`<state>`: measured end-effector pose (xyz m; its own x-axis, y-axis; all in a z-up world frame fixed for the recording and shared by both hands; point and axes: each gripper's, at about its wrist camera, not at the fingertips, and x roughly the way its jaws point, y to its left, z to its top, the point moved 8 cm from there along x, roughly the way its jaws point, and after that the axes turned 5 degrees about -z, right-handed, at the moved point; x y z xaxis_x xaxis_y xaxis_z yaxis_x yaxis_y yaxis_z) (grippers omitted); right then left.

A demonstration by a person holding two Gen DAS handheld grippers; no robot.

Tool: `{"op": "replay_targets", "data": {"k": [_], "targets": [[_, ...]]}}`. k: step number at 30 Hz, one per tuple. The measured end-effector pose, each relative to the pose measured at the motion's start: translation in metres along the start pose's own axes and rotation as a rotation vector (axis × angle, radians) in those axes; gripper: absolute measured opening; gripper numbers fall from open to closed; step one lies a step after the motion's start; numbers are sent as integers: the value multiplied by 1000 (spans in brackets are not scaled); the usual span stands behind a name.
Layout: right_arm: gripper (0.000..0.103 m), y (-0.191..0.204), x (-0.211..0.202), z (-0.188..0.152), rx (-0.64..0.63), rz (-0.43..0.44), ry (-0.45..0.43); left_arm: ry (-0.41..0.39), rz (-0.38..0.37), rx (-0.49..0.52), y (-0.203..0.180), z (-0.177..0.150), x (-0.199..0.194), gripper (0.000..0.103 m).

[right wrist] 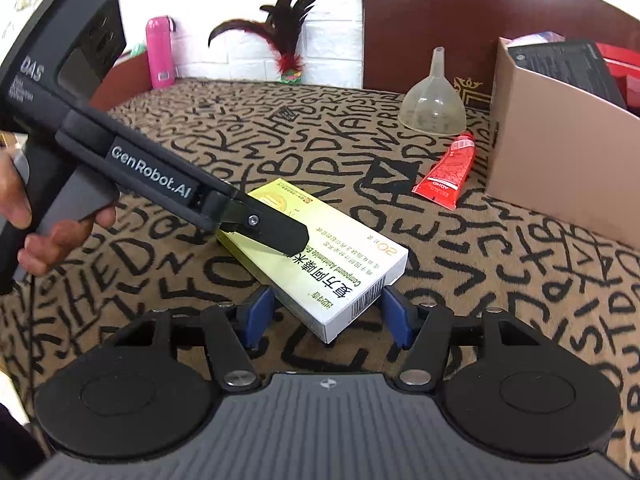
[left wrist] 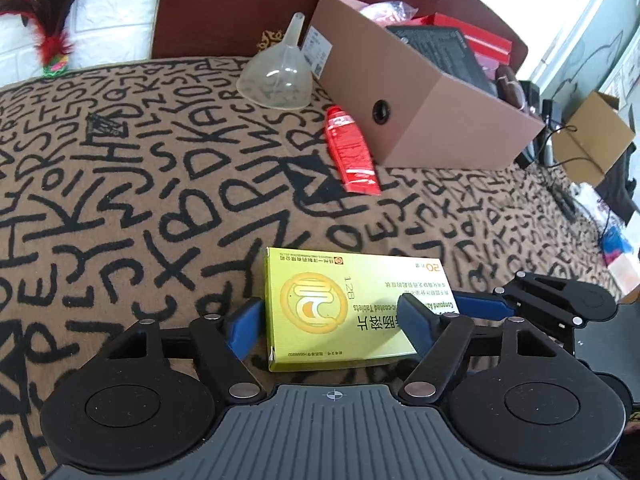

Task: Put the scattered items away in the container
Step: 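Carry the medicine box into the cardboard box and open the right gripper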

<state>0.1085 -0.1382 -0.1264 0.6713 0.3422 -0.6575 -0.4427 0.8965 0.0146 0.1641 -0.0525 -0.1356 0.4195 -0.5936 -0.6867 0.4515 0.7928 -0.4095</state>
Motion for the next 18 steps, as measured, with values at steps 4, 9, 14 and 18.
{"op": "replay_targets", "data": {"k": [4,9,14,18], "targets": [[64,-9,-19,11,7,-10,-33,-53,-21,23,-21,22,-11,80],[64,-36,-51,44,1,-60,-111,-127,-85,17,-48,70,-16,80],[64,-73,-80,85,-32,-145,-193,-207,-115,79,-86,132,-15,80],[64,-107,-95,119,-38,-200,-245,-244,-146,88,-106,182,-3,80]]}}
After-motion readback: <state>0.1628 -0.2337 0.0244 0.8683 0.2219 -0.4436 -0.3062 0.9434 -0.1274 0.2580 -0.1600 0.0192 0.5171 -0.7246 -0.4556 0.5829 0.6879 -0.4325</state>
